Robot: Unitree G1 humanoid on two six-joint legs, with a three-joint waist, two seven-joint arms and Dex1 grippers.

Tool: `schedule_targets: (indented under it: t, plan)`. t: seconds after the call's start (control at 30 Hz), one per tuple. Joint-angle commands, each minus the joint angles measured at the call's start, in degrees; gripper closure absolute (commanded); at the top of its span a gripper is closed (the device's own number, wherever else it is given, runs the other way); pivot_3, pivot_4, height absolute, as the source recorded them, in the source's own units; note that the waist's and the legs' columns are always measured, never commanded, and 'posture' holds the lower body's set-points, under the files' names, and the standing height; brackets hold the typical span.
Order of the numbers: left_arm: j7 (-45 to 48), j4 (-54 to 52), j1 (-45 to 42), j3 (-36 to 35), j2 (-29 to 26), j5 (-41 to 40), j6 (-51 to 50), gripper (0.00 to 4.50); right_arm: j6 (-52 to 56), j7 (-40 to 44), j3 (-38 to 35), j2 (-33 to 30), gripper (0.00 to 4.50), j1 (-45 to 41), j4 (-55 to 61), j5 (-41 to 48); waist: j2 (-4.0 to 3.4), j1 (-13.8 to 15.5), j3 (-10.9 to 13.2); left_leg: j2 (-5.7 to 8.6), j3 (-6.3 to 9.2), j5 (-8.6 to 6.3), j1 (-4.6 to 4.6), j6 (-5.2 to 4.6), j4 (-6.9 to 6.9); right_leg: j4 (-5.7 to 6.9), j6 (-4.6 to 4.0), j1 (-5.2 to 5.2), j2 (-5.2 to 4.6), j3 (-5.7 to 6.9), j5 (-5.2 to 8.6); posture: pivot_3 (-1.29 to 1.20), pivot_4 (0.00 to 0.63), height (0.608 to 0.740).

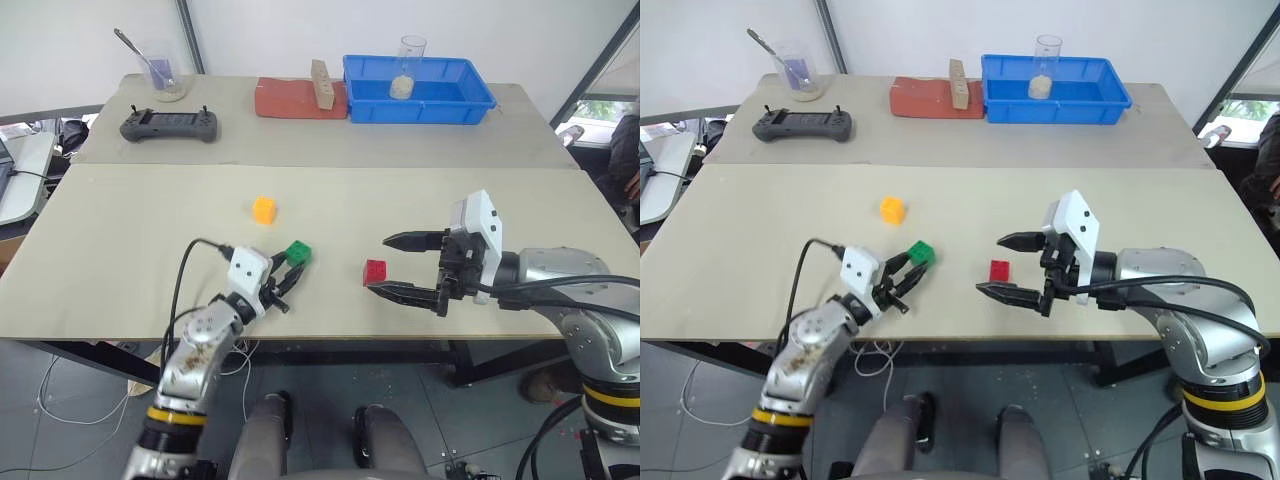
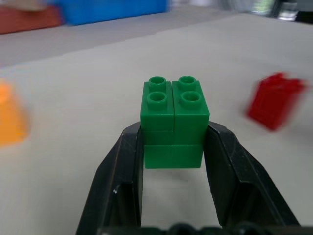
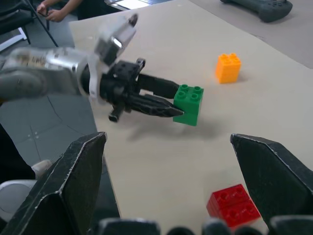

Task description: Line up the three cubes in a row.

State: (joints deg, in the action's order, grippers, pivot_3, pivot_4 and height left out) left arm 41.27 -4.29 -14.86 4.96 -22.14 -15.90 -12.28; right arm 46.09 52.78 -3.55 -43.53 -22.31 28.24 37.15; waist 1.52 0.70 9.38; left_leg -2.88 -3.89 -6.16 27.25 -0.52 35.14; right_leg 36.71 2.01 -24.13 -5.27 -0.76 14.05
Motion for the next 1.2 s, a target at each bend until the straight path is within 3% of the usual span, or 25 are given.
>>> schedule_targets:
  t: [0.03,0.13,0.33,0.63,0.97,1.0,1.13,1.17,1.2]
  plan:
    - [16.44,8.86,-7.01,2.42,-4.29,-1.87,4.51,3.24,-2.8,1.5,-1.61,-1.99,0.0,-2.04,-1.51,-0.58,0.0,0.0,0.0,0.0,-0.01,0.0,0.0,0.0,0.0,0.01,-0.02,0.0,0.01,0.01,0.01,0.0,0.15,0.74]
    - [25.83,18.6,-12.85,5.52,-4.96,-0.11,9.76,3.24,-3.35,1.72,-1.7,-2.78,0.0,-2.61,-2.68,-0.86,0.0,0.02,0.0,0.01,-0.01,0.02,0.0,-0.03,0.0,-0.07,-0.05,0.02,0.0,-0.01,0.03,0.0,0.15,0.74]
    - [34.71,36.01,-20.8,7.31,-2.13,2.4,19.43,3.24,-2.27,0.76,-3.52,-4.25,0.0,-0.89,-0.84,0.33,0.02,0.03,0.01,0.0,0.0,0.26,0.07,-0.43,0.0,-0.09,0.21,0.0,0.0,0.0,-0.12,0.0,0.15,0.74]
    - [36.46,51.76,-28.58,5.81,1.91,5.18,27.91,3.24,-1.16,-1.09,-5.2,-5.36,0.0,1.87,1.74,2.0,0.03,0.06,0.02,0.0,0.01,0.27,0.07,-0.46,0.05,-0.07,0.33,0.04,0.0,0.01,-0.18,0.0,0.15,0.74]
    - [35.82,58.76,-32.13,3.74,2.55,7.02,31.93,3.24,-1.73,-1.36,-4.47,-5.34,0.0,2.08,1.57,2.04,0.03,0.01,0.02,0.0,0.02,0.28,0.07,-0.47,0.07,-0.05,0.35,0.04,0.02,0.01,-0.18,0.0,0.15,0.74]
    - [35.98,58.91,-32.23,3.57,2.57,7.07,32.04,2.21,-1.89,-1.28,-4.29,-5.26,0.0,2.12,1.5,1.95,0.03,0.01,0.02,0.0,0.02,0.28,0.07,-0.47,0.07,-0.04,0.35,0.04,0.02,0.01,-0.18,0.0,0.15,0.74]
    - [36.28,57.76,-31.9,2.9,2.59,6.86,31.79,0.38,-2.32,-0.91,-3.77,-4.97,0.0,2.3,1.42,1.84,0.04,0.01,0.02,0.0,0.02,0.28,0.09,-0.47,0.07,-0.04,0.35,0.03,0.02,0.01,-0.18,0.0,0.15,0.74]
    - [36.15,56.97,-31.52,2.65,2.43,6.68,31.48,0.02,-2.48,-0.86,-3.63,-4.85,0.0,2.32,1.29,1.75,0.04,0.01,0.02,0.0,0.02,0.28,0.09,-0.48,0.08,-0.03,0.35,0.03,0.02,0.01,-0.18,0.0,0.15,0.74]
    - [36.1,56.11,-31.03,2.4,2.17,6.49,31.18,0.02,-2.6,-0.87,-3.47,-4.75,0.0,2.35,1.23,1.65,0.04,0.02,0.02,0.0,0.02,0.28,0.09,-0.48,0.08,-0.04,0.35,0.03,0.02,0.01,-0.18,0.0,0.15,0.74]
